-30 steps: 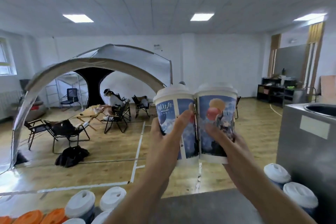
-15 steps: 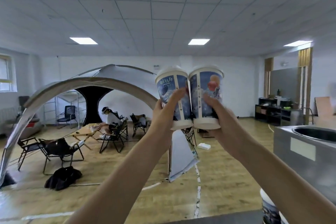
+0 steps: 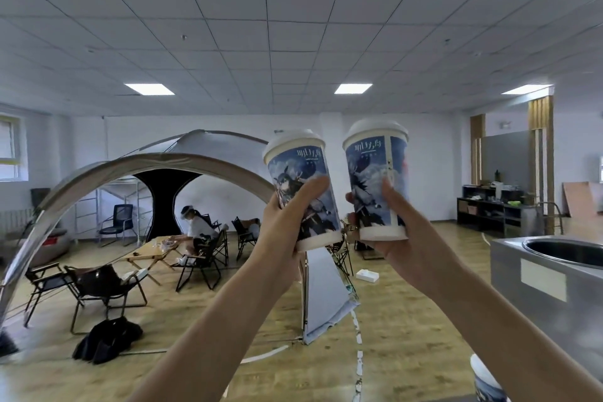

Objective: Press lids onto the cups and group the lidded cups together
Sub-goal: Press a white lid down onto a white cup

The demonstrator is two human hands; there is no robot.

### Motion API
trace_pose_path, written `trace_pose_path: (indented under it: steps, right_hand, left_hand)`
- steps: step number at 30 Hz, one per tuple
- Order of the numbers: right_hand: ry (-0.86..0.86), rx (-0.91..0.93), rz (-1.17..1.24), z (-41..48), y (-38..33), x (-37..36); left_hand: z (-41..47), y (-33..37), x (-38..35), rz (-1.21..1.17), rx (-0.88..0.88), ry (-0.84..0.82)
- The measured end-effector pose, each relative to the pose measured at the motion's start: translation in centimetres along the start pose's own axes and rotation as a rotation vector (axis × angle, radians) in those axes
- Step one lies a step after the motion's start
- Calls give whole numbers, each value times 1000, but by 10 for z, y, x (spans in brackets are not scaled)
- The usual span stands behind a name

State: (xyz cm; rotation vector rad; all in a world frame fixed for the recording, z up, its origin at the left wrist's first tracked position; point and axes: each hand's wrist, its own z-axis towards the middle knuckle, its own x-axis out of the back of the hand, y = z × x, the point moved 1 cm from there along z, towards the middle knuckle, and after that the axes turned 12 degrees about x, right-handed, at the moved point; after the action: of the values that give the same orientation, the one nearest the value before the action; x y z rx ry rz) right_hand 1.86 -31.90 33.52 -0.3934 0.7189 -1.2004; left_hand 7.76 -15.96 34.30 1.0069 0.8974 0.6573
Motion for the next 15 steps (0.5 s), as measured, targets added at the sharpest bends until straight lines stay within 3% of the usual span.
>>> trace_pose_path:
  steps: [10,15]
  right_hand:
    - [123,-4,-43,2,5,1]
    - [140,57,-254,1,7,0]
  left_hand:
    - [4,-5,-2,87,16,63]
    - [1,-4,-1,150,-22,-11]
